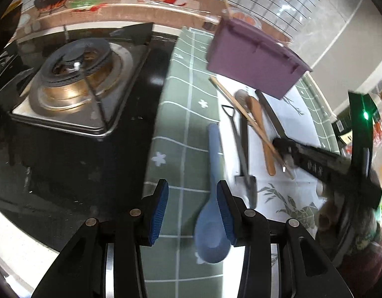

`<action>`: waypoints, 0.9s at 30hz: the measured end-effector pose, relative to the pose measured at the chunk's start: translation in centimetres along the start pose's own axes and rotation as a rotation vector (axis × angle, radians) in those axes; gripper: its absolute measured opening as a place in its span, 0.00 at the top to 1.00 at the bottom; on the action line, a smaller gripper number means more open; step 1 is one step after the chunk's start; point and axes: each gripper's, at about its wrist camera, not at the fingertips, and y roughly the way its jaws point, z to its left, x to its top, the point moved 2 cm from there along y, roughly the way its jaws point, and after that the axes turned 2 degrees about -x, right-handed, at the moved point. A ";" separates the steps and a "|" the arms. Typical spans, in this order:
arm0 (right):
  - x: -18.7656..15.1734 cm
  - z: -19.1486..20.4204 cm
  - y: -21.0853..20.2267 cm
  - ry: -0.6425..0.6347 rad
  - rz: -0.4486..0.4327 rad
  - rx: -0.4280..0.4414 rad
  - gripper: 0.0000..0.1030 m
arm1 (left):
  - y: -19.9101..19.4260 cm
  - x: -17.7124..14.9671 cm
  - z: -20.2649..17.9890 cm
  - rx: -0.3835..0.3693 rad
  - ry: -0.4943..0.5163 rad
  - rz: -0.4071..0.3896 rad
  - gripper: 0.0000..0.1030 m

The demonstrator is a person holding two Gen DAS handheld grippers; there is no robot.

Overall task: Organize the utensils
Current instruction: 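Grasp the long dark spoon by its handle with the right tool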

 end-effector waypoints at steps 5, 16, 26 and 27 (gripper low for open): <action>-3.3 -0.6 -2.4 0.004 0.028 0.029 0.91 | 1.1 0.3 -1.5 -0.026 0.025 0.031 0.59; -5.3 -3.5 -5.7 0.019 0.019 -0.012 0.84 | 2.1 1.2 -1.9 -0.039 0.027 0.055 0.59; -1.5 -2.8 -1.0 0.016 0.040 0.002 0.84 | 1.7 1.6 -0.5 0.000 0.006 0.055 0.59; -1.3 -2.6 -0.8 0.002 0.041 -0.009 0.84 | 1.6 1.6 -0.2 0.005 -0.001 0.054 0.59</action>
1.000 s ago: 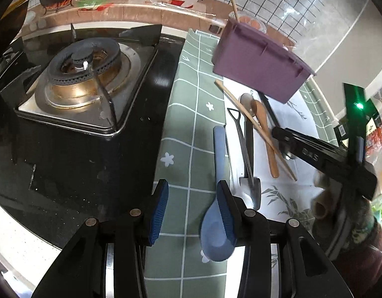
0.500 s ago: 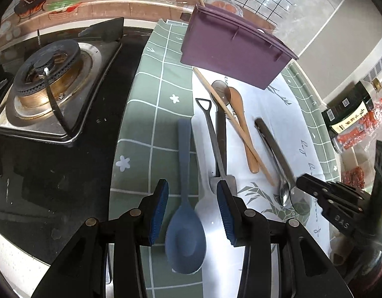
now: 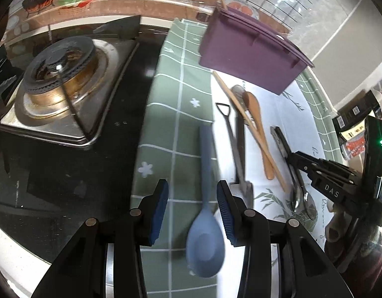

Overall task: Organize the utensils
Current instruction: 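Grasp the long dark spoon by its handle with the right tool, then lift the dark spoon with the right tool while the left tool grasps the blue spoon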

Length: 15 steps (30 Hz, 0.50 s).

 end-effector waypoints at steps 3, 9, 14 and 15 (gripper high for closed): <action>0.4 0.5 0.3 -0.032 0.007 -0.027 0.84 | -0.1 0.0 0.6 0.006 -0.017 0.001 0.59; -0.6 -0.1 -0.5 -0.026 0.031 -0.022 0.89 | -0.7 -0.4 0.1 -0.011 0.023 0.009 0.59; -2.2 -2.9 -2.9 0.066 0.007 -0.027 0.89 | -0.6 -0.9 -1.0 -0.029 0.103 0.033 0.59; -2.5 -3.4 -3.2 0.082 0.003 -0.032 0.89 | -0.5 -0.9 -1.2 -0.039 0.111 0.045 0.59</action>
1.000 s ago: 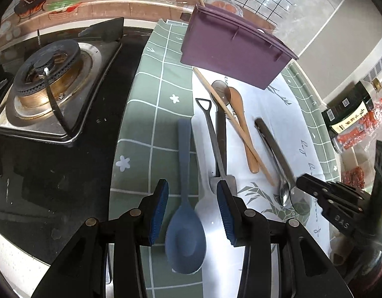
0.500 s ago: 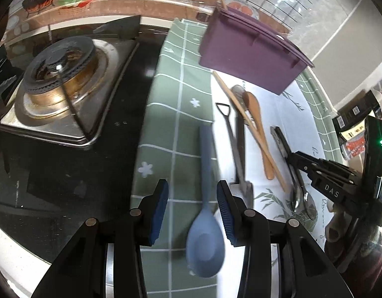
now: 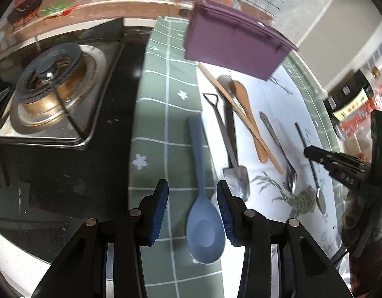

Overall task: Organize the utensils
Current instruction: 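Lift the dark spoon with the right tool while the left tool grasps the blue spoon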

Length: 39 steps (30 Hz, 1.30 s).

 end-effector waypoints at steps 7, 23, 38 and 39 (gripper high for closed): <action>-2.6 -2.8 -2.2 0.114 -0.032 -0.026 0.89 | -2.2 -3.9 -1.0 -0.001 0.085 -0.054 0.59; -3.1 -1.0 -2.2 0.173 -0.010 -0.038 0.89 | -1.1 -6.5 -2.4 0.088 0.065 -0.167 0.59; -4.3 1.2 -2.8 0.175 -0.061 -0.021 0.89 | -0.8 -7.1 -2.0 0.178 0.140 -0.242 0.68; -4.4 1.3 -2.9 0.180 -0.066 -0.016 0.89 | -1.2 -7.1 -1.9 0.157 0.139 -0.250 0.68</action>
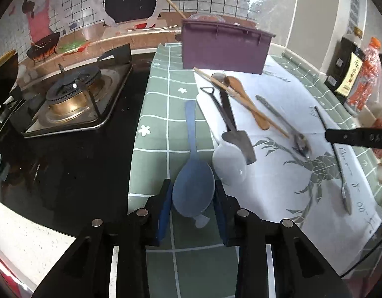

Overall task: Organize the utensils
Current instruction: 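Lift the dark spoon with the right tool while the left tool grasps the blue spoon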

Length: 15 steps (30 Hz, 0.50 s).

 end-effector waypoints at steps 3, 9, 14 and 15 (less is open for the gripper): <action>-0.3 0.1 -0.7 0.005 -0.023 0.007 0.89 | -2.1 0.6 0.5 -0.019 0.013 -0.070 0.68; 0.2 -0.3 -2.8 0.041 -0.081 0.045 0.89 | -5.5 3.0 1.4 -0.046 0.024 -0.147 0.69; 0.8 -0.1 -4.2 0.039 -0.127 0.053 0.89 | -7.1 4.8 1.4 -0.077 0.011 -0.173 0.70; 0.8 -0.1 -4.4 0.037 -0.130 0.054 0.89 | -7.2 5.0 1.4 -0.085 0.003 -0.168 0.70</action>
